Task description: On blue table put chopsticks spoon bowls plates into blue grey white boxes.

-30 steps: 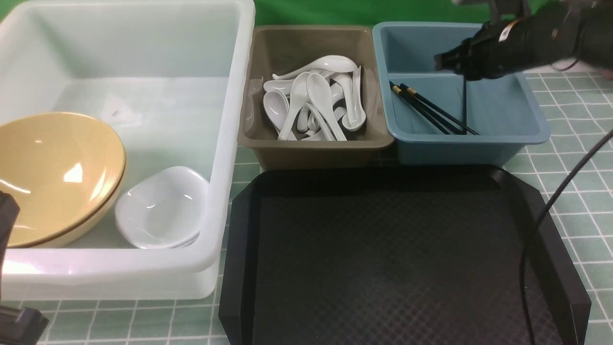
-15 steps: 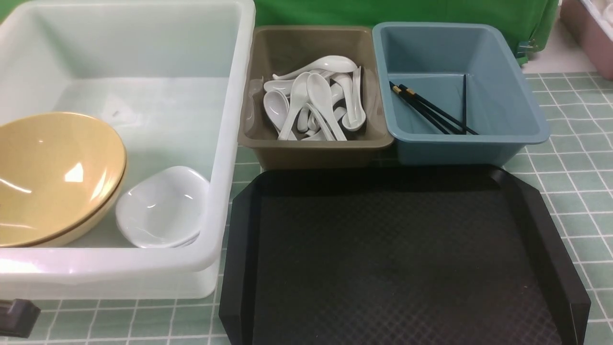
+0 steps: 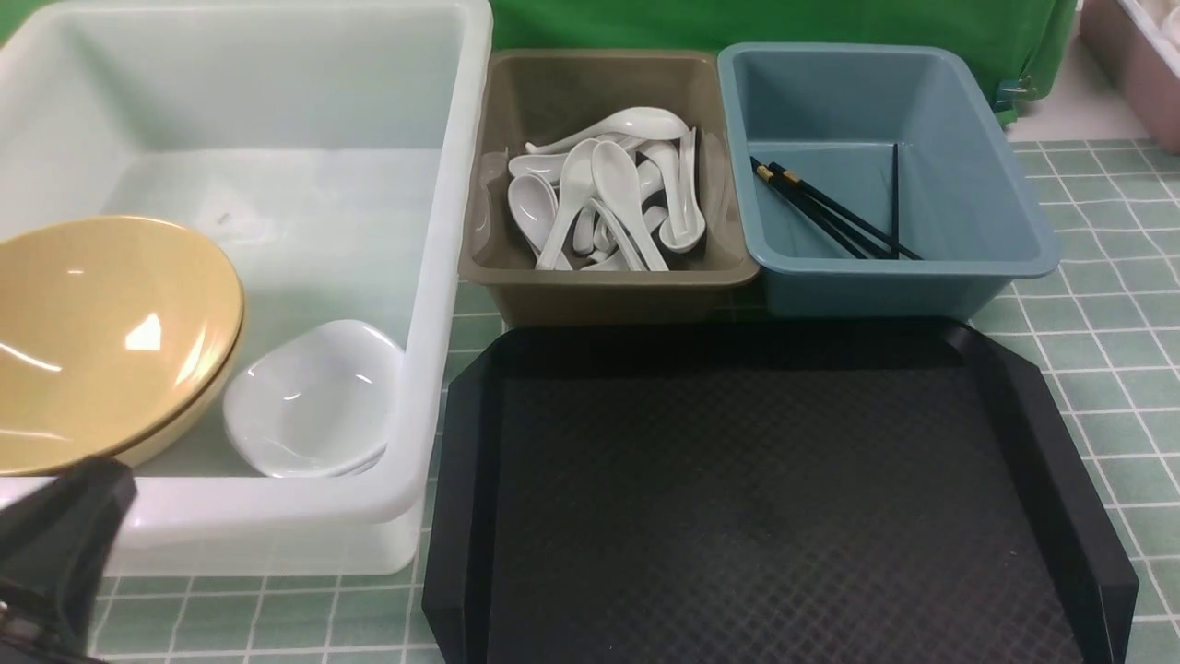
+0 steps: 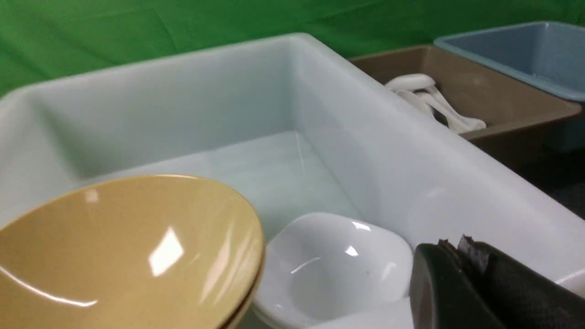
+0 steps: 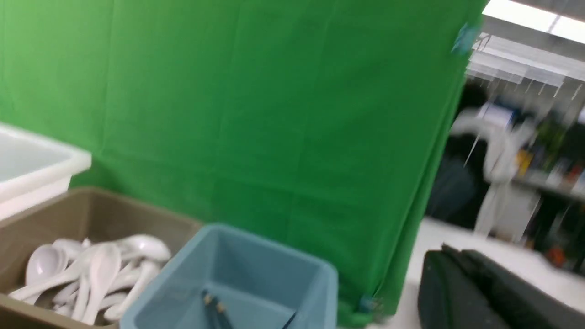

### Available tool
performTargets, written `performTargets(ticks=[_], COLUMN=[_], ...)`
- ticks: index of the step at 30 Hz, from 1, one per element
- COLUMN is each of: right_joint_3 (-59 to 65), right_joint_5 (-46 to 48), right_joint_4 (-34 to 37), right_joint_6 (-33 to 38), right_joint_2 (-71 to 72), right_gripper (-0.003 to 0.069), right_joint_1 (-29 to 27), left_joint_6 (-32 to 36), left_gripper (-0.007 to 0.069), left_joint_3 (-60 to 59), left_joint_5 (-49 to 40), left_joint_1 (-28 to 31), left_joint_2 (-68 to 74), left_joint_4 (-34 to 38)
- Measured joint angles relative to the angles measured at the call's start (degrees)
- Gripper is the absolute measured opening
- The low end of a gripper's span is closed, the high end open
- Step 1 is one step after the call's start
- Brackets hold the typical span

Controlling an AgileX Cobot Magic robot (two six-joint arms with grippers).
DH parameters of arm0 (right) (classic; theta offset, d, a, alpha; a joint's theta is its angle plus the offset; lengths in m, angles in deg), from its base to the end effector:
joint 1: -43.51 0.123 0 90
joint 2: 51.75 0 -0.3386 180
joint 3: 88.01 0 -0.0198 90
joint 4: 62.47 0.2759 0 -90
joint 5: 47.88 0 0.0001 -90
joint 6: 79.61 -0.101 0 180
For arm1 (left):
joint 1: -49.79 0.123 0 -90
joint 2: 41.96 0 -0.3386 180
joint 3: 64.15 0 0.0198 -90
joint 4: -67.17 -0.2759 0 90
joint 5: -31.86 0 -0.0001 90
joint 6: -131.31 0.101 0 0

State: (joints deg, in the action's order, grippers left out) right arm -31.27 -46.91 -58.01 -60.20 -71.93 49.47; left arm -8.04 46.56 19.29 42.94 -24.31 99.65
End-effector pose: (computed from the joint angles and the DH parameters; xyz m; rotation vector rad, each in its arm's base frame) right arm 0.0450 0.0048 0.3426 -0.2480 1.3378 -0.1311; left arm 0.0494 -0.0179 0.2468 0.3180 1.6730 -0.0744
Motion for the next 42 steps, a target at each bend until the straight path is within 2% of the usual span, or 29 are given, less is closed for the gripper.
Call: performTargets(ticks=[6,11,26,29,32,33,34,38,42], right_joint_3=[9.4,11.1,14.0,21.7,23.1,23.2,23.4,23.4,23.4], right_joint_5=[-4.3,-4.9,1.3,0.7,10.5,12.0,16.0,16.3,16.3], right_joint_4=[0.1,0.2,0.2,0.2,0.2,0.2,0.2,0.2,0.2], right_joint_6=[0.5,0.4,1.7,-5.8,-17.3,-17.9,-22.0,-23.9,-21.1], right_joint_2=[14.0,13.9,13.9,14.3,14.3,14.3,14.3,14.3,14.3], right_gripper=[0.0037,0.0037,0.0043,0.0044,0.0046,0.0046,0.0048,0.0048,0.0052], right_joint_1=[0.0,-0.1,-0.6,-3.0,-6.2,-6.4,-7.0,-7.0,-7.0], left_joint_6=[0.0,0.0,0.0,0.0,0.0,0.0,0.0,0.0,0.0], left_gripper=[0.0001,0.0001,0.0001,0.0001,0.0001,0.0001,0.0001,0.0001,0.0001], left_joint_3=[-0.1,-0.2,-0.2,-0.2,-0.2,-0.2,-0.2,-0.2,-0.2], left_joint_5=[-5.7,-8.4,-15.3,-15.8,-16.2,-16.3,-16.6,-17.3,-17.6], left_joint_1=[0.0,0.0,0.0,0.0,0.0,0.0,0.0,0.0,0.0], left_joint_2=[0.0,0.0,0.0,0.0,0.0,0.0,0.0,0.0,0.0], left_joint_4=[-0.3,-0.4,-0.5,-0.6,-0.7,-0.7,-0.7,-0.8,-0.8])
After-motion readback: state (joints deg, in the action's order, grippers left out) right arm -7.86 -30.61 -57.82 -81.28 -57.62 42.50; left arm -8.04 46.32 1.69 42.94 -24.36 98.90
